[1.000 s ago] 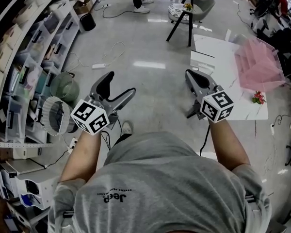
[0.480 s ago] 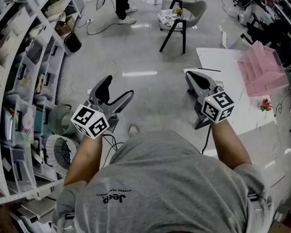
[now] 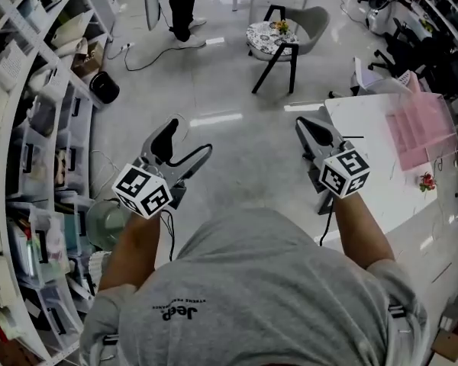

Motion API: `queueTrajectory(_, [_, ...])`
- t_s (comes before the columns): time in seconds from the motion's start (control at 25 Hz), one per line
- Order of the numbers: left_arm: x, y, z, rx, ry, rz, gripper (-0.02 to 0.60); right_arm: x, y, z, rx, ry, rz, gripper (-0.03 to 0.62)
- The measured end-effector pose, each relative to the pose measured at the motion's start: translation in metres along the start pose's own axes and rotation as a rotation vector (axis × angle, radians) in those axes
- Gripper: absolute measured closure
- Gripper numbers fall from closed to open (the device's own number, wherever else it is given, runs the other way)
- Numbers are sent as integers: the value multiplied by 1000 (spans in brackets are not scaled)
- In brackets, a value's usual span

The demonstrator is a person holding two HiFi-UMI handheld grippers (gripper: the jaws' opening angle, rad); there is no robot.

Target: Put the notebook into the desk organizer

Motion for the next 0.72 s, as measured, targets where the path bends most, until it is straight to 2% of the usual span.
queueTrajectory(0.28, [35,-11,53,36,37,-29,101,-59,-6,49,16,35,36,592])
queueTrajectory(0.72, [35,-35,160,35,200,-55,101,-201,-4,119,-24,198,75,592])
Point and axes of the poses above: the fingertips, and each gripper's own axes: z forward along the fingers, x to its left, y out of its top, the point moved 8 cm from there along -z, backward along the fingers, and after that the axes turned 10 degrees about -x, right-handed, at the moved point
